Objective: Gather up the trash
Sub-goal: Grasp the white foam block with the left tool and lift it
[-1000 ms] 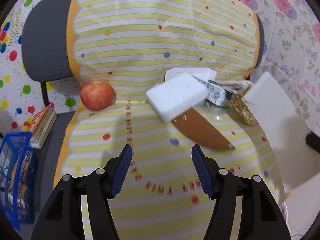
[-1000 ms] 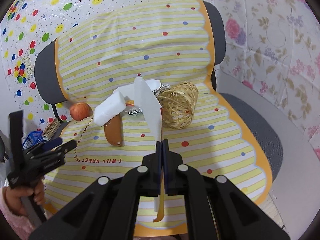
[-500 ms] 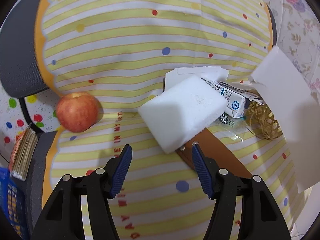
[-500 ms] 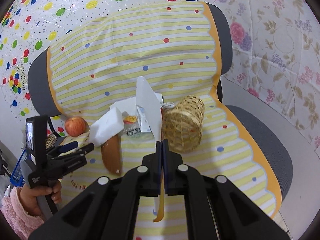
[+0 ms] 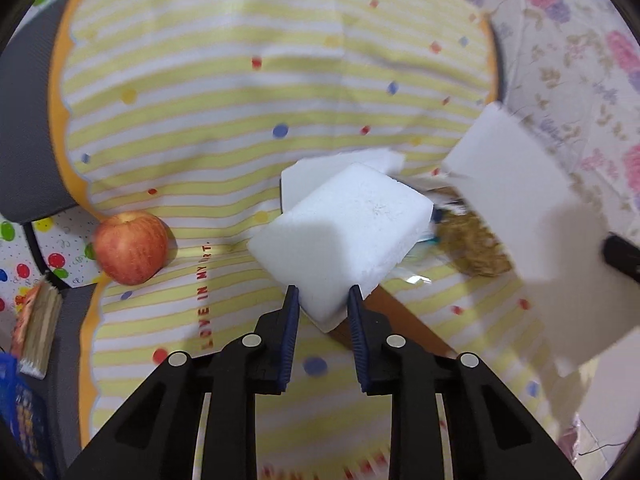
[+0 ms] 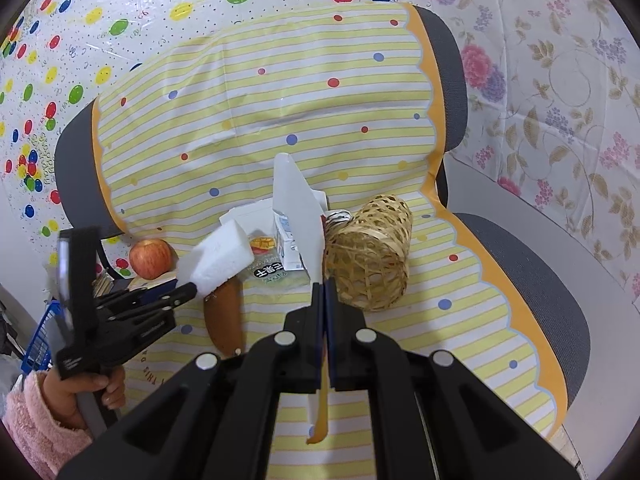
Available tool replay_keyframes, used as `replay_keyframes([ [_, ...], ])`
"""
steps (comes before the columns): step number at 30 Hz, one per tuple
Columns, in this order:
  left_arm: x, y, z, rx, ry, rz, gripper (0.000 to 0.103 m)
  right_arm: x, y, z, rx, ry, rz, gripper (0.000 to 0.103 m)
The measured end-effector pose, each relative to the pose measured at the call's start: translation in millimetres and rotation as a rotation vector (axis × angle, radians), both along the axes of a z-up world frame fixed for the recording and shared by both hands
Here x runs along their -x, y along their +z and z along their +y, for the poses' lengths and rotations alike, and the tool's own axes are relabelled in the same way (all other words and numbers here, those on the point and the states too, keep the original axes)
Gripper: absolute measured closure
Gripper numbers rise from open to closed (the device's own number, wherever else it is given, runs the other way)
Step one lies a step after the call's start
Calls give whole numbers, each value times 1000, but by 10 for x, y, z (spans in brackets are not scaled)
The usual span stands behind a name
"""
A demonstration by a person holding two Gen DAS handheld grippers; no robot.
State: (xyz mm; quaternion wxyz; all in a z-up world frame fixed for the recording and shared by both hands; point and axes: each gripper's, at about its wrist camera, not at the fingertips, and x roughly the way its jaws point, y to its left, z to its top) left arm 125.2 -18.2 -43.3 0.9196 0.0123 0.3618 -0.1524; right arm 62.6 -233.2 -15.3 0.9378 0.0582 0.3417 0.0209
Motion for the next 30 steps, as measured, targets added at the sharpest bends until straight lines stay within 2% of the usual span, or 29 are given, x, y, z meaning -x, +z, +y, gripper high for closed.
replay_keyframes([
  [8, 827, 273, 89, 47, 34, -37, 78, 325, 37, 2, -16, 4, 3, 101],
  [12, 1172, 274, 140, 56, 44, -13, 77, 502, 65, 20, -21, 12, 7, 101],
  [20, 1724, 330, 148, 40, 47, -33, 77, 875, 68, 64, -30, 34, 16, 101],
  [30, 2101, 429, -301, 37, -84, -64, 77, 1507, 196, -172, 0, -30, 4, 101],
])
